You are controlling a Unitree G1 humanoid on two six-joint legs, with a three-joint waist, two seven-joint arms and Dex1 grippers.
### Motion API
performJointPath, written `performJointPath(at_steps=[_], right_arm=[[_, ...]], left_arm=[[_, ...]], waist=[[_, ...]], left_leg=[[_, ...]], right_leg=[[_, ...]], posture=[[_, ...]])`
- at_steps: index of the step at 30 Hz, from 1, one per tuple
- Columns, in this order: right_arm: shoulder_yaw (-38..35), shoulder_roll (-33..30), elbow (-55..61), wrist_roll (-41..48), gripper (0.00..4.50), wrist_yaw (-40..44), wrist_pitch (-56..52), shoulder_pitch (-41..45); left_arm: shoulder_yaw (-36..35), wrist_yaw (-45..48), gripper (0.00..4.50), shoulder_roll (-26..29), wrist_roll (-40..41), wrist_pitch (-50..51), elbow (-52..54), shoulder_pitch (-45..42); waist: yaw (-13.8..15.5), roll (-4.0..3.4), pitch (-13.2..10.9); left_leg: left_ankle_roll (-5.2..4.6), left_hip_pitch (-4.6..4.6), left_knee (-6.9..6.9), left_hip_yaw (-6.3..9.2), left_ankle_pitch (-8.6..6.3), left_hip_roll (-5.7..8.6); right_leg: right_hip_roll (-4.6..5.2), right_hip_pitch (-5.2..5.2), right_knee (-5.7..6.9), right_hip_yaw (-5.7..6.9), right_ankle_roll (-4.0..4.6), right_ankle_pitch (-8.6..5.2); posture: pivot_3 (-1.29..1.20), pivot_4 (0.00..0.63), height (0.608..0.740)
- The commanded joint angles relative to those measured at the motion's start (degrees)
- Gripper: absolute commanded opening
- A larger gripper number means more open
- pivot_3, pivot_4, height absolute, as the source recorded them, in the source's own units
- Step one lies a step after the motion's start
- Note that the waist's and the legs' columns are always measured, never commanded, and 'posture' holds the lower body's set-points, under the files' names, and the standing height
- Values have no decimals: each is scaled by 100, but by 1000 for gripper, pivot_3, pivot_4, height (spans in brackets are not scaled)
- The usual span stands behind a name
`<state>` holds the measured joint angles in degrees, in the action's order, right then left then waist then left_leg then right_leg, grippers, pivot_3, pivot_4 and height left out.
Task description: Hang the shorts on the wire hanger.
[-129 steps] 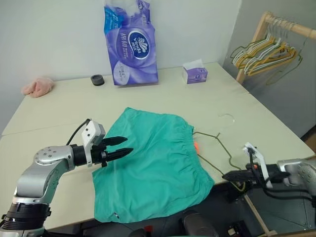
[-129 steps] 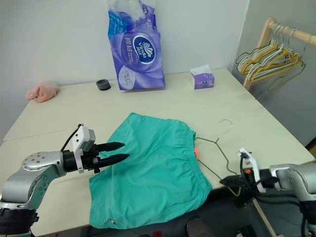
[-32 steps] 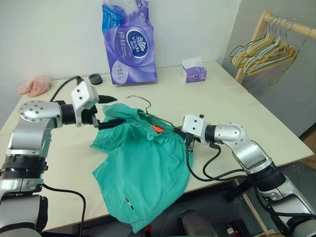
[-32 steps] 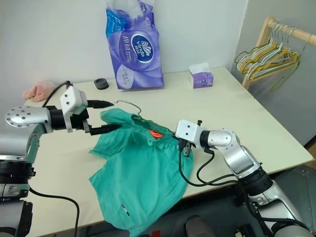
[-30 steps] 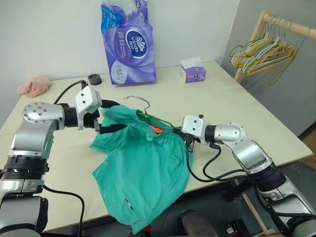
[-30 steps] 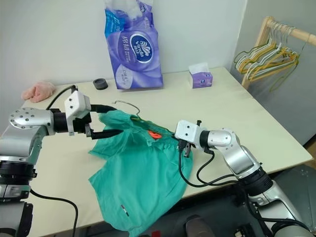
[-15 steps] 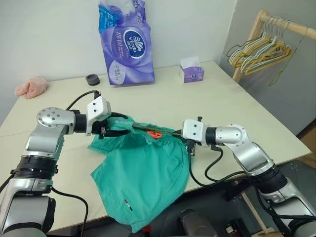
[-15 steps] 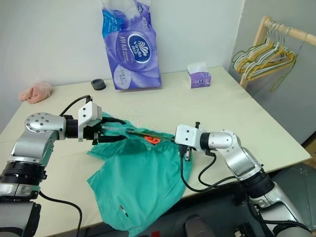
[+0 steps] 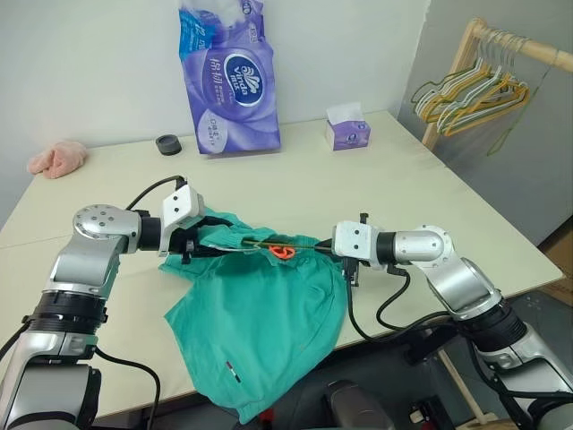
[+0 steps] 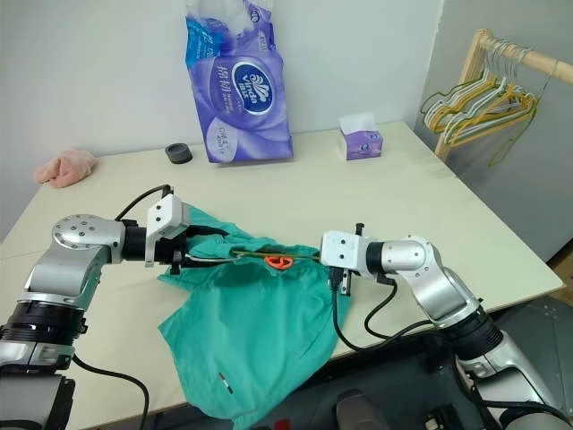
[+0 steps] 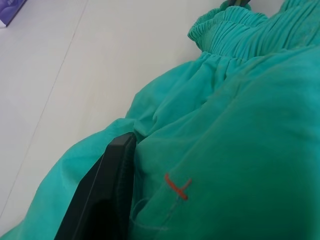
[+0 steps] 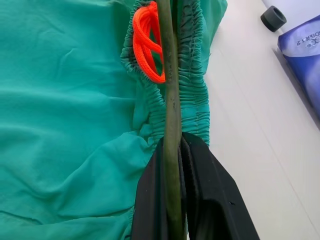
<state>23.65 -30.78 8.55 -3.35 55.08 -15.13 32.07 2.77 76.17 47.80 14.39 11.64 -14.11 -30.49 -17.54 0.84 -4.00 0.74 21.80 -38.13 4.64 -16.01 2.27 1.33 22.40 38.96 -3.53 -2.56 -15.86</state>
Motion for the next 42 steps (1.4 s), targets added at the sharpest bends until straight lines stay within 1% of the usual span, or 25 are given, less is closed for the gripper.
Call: performJointPath(at_steps=[1, 2, 5, 7, 8, 9, 12, 13, 16, 18, 22, 26, 30, 34, 37, 39, 42], right_arm=[[-25, 56, 448, 189, 489, 157, 0, 13], [-38, 58, 457, 77, 758, 24, -11, -41], [-125, 57, 481, -153, 1794, -330, 42, -215], [-294, -43, 522, -180, 2578, -457, 110, -451], [-434, -164, 492, -119, 2610, -454, 307, -599], [-579, -314, 411, -81, 2820, -440, 538, -731], [-1062, -505, 104, 172, 3737, -503, 1134, -1015], [-1231, -536, -12, 338, 4137, -472, 1315, -1117], [-1732, -481, -294, 805, 4150, -489, 1409, -1544], [-1837, -474, -374, 930, 4150, -443, 1391, -1753], [-1828, -289, -74, 1269, 4150, -510, 602, -2143], [-1688, 202, 51, 1412, 4150, -869, -250, -2167], [-1543, 620, -133, 1350, 4150, -1172, -575, -1998], [-1402, 878, -164, 1425, 4150, -1215, -803, -1874], [-1379, 1062, -83, 1609, 3508, -1221, -1046, -1820], [-1384, 1133, -36, 1659, 2862, -1246, -1216, -1792], [-1468, 1185, -4, 1758, 1770, -1326, -1399, -1761]], left_arm=[[-89, -104, 2185, -51, 81, -9, 392, -10], [-120, -148, 2183, -59, 119, 71, 430, 18], [-184, -240, 2128, -56, 184, 239, 521, 106], [-227, -288, 2113, -26, 205, 323, 574, 185], [-259, -318, 2110, -11, 226, 377, 581, 207], [-293, -352, 2108, 2, 252, 441, 579, 211], [-376, -406, 2104, 33, 301, 558, 551, 201], [-389, -409, 2104, 39, 312, 601, 541, 193], [-408, -378, 2103, 47, 345, 732, 478, 147], [-433, -363, 2103, 35, 409, 870, 450, 106], [-530, -336, 2102, 11, 673, 1367, 415, -20], [-596, -265, 2102, 80, 826, 1693, 370, -47], [-586, -256, 2101, 110, 818, 1697, 394, 0], [-595, -263, 2100, 120, 820, 1703, 433, 43], [-621, -278, 2099, 137, 829, 1697, 457, 89], [-652, -289, 2099, 155, 839, 1699, 483, 134], [-702, -302, 2094, 183, 855, 1689, 537, 231]], waist=[[0, 0, 0], [2, 0, 0], [10, 1, 1], [8, 1, 1], [27, 2, 2], [34, 2, 1], [48, 3, 1], [40, 3, 2], [20, 4, 3], [13, 4, 3], [14, 4, 2], [12, 2, 5], [12, 1, 5], [20, 1, 5], [22, 1, 7], [17, 0, 7], [17, 0, 8]], left_leg=[[0, 0, 0, 1, 0, 0], [0, 0, 0, 1, 0, 0], [0, 0, 0, 2, 0, -1], [0, 1, -1, 1, 0, 0], [0, 0, -3, 0, 0, 0], [0, 0, -1, 4, 0, 0], [0, 1, -6, 1, 0, 2], [-1, 0, -9, -1, -1, 4], [-1, -6, -6, 1, -1, 0], [-2, -6, -3, 0, -1, -1], [-2, -6, -4, 0, 0, -2], [-2, -6, -4, 0, 0, -2], [-2, -7, -4, 2, 0, -3], [-1, -7, -4, 1, 0, 0], [-1, -7, -5, 2, 0, 0], [-1, -7, -4, 2, 0, 0], [-1, -7, -4, 2, 0, 0]], right_leg=[[0, 0, 0, 0, 0, 0], [0, 0, 0, 1, 0, 0], [0, 0, 0, 1, 0, 0], [0, -1, 0, -1, 0, 0], [0, -2, 1, -1, 0, 0], [0, -3, -1, 3, -1, -1], [2, -8, -4, 2, -1, -1], [2, -10, -3, 0, -1, -1], [-1, -14, 0, 4, -2, -1], [-1, -13, -1, 4, -2, -1], [-1, -13, 1, 3, -2, -1], [-2, -12, 2, 1, -2, -1], [-4, -11, 3, 2, -1, -1], [-2, -11, 2, -1, -1, -1], [-2, -11, 2, 0, -1, -1], [-2, -10, 2, -1, -1, -1], [-2, -10, 2, -1, -1, -1]], posture=[[-300, 26, 740], [-302, 27, 740], [-301, 29, 740], [-297, 32, 740], [-297, 32, 740], [-297, 32, 740], [-298, 34, 740], [-298, 34, 740], [-303, 33, 740], [-308, 34, 740], [-308, 34, 740], [-314, 36, 740], [-311, 35, 740], [-303, 30, 740], [-299, 28, 740], [-296, 27, 740], [-294, 26, 740]])
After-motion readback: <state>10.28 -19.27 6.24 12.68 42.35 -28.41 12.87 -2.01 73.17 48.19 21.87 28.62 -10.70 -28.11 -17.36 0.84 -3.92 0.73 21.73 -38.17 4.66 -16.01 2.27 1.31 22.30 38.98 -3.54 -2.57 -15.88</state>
